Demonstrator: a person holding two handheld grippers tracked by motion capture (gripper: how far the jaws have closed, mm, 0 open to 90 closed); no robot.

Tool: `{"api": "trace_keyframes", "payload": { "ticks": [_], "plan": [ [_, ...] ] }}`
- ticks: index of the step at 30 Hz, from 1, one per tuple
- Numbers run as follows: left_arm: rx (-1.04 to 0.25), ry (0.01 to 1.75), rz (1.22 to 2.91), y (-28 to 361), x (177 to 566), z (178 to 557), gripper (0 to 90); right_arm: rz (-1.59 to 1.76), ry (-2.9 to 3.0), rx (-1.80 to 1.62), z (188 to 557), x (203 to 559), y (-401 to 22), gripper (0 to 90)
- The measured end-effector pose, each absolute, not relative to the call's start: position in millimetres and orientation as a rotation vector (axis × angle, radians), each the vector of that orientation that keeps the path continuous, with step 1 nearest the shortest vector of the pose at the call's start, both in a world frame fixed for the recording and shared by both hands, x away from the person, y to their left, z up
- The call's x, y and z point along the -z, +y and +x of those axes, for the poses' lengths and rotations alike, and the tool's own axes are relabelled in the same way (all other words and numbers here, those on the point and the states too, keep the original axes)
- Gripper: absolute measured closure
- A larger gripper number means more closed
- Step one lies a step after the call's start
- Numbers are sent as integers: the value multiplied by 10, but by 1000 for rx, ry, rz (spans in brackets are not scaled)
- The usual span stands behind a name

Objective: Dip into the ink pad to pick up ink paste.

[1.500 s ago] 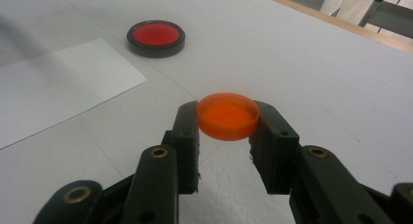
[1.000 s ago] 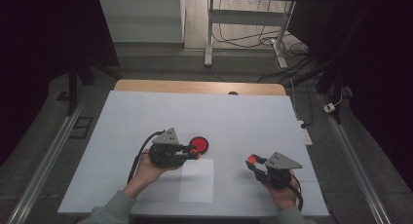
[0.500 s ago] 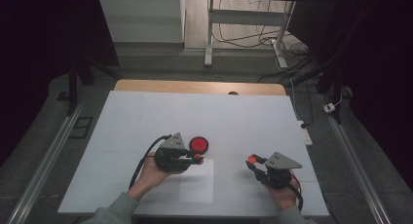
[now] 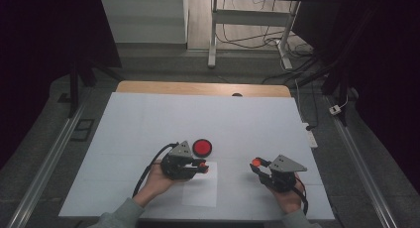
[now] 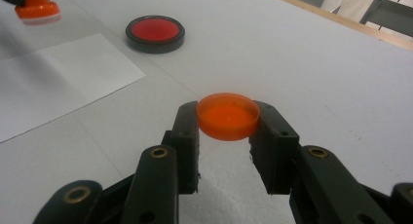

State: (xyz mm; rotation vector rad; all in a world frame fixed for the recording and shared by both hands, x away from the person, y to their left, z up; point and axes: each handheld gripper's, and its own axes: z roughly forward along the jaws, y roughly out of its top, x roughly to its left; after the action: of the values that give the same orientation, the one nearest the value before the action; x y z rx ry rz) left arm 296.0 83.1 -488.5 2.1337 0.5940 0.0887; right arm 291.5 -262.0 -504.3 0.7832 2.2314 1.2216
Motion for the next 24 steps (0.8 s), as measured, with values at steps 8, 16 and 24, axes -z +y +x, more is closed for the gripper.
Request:
{"api": "trace_keyframes", "payload": {
  "ticks": [8,16,24],
  "plan": [
    [-78,593,2154,807,4950,2926,716,773,2237,-1217,2929,5046,-2596,641],
    [-73,598,2176,780,5022,2921,716,775,2237,-1220,2930,5050,-2607,641],
    [-75,616,2181,789,5085,2937,716,772,2243,-1213,2930,5053,-2591,641]
  ]
}}
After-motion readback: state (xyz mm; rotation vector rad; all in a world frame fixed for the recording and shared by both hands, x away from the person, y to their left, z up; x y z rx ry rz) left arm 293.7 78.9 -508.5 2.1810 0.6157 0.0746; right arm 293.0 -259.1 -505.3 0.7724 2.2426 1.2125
